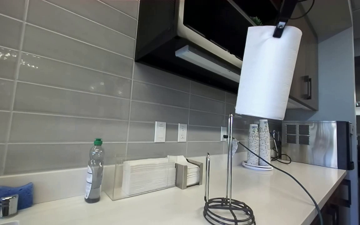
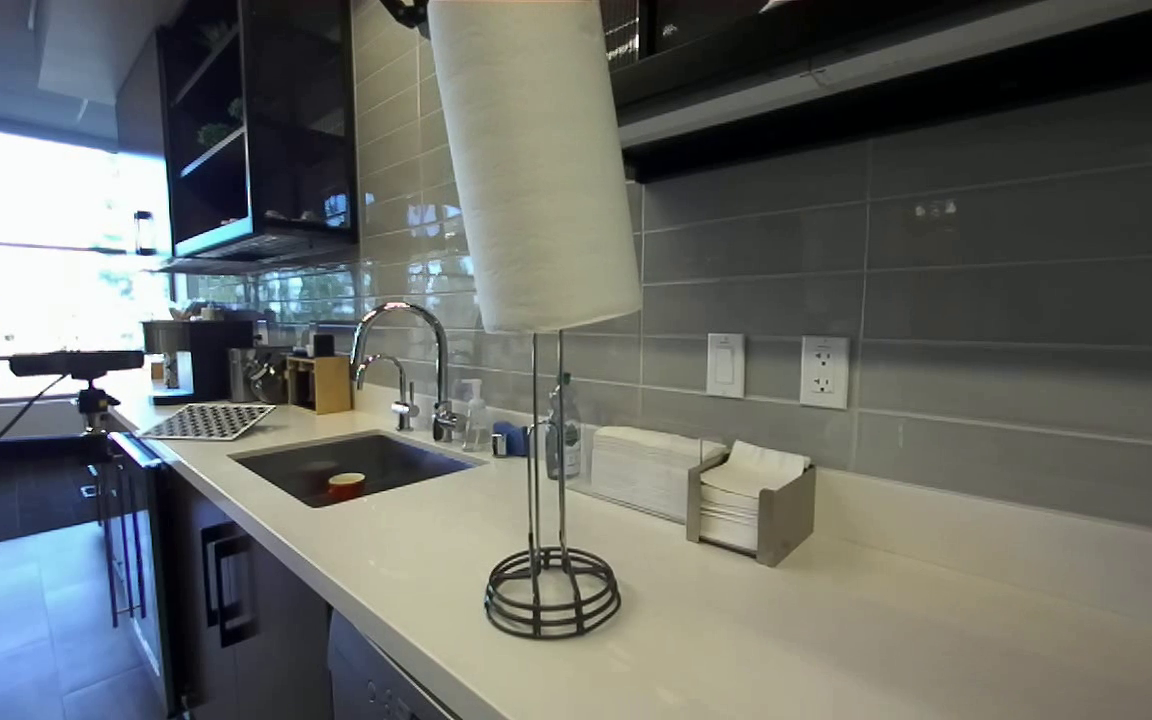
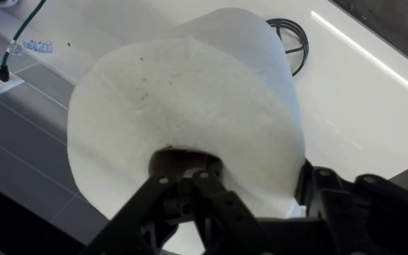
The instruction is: Put the paper towel roll on the metal holder
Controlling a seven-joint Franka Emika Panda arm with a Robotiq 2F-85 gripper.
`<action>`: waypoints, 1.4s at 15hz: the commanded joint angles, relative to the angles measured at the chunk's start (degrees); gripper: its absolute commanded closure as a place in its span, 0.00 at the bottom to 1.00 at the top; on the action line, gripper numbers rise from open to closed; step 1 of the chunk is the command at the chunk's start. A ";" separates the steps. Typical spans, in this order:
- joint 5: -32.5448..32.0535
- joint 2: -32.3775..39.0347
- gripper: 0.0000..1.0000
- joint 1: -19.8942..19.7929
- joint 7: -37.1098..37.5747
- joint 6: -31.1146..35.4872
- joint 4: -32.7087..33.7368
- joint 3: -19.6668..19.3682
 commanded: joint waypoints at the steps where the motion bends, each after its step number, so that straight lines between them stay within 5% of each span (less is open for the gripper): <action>1: 1.86 5.10 0.79 1.14 -2.15 -2.82 9.28 -0.15; 21: 7.66 17.68 0.79 0.86 -5.82 -6.02 19.74 -0.79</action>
